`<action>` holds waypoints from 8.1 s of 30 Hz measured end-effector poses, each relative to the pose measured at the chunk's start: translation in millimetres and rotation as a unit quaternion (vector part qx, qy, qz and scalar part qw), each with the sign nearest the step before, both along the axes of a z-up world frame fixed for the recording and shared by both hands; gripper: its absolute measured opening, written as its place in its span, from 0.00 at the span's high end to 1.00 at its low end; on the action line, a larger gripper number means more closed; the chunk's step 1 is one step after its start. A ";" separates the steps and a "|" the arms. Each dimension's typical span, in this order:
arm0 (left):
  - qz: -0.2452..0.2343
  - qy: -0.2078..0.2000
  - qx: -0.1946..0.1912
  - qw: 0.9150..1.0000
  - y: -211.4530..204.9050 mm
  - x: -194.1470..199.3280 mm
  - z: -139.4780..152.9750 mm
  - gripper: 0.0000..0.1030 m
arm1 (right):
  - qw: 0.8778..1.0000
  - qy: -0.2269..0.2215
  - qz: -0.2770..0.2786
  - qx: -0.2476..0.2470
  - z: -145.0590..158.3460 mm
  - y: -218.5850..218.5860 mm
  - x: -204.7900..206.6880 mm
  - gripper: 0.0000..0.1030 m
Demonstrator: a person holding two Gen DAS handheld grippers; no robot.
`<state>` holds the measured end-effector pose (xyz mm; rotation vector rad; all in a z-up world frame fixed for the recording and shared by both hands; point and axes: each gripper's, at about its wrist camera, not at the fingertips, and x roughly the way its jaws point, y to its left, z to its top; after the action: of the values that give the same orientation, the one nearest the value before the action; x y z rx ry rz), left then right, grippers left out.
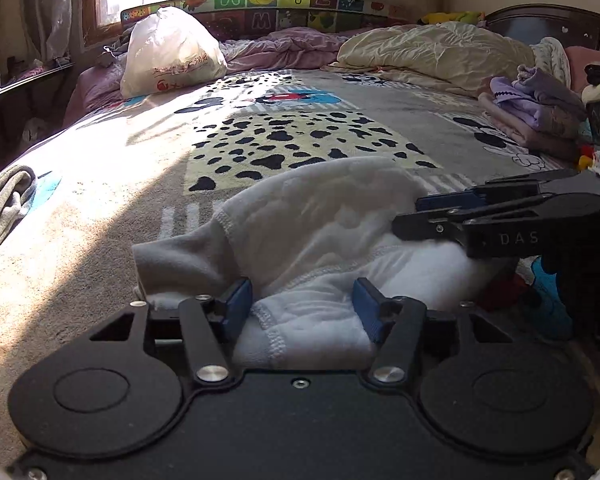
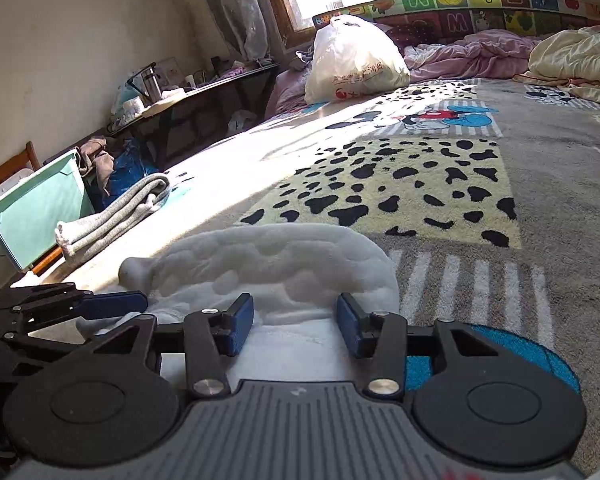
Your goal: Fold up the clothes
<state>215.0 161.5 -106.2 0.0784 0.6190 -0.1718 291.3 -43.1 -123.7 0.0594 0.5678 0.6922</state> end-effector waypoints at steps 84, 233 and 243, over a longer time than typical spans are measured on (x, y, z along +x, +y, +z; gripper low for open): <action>0.214 -0.053 -0.480 0.849 173.7 -90.3 34.0 0.76 | 0.956 0.173 -0.032 0.236 23.5 13.1 -2.4 0.56; 0.099 0.058 -0.054 0.992 -148.2 -138.0 30.9 0.00 | 0.950 0.129 -0.286 0.001 27.4 -191.1 -232.8 0.00; 0.080 0.029 -0.020 0.996 -177.5 -176.6 82.9 0.00 | 0.952 0.084 -0.290 -0.039 66.3 -185.6 -256.2 0.00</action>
<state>38.3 -16.0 -23.3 -0.0153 0.6765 -0.0308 35.1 -228.7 -57.4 0.2037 0.6987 0.0895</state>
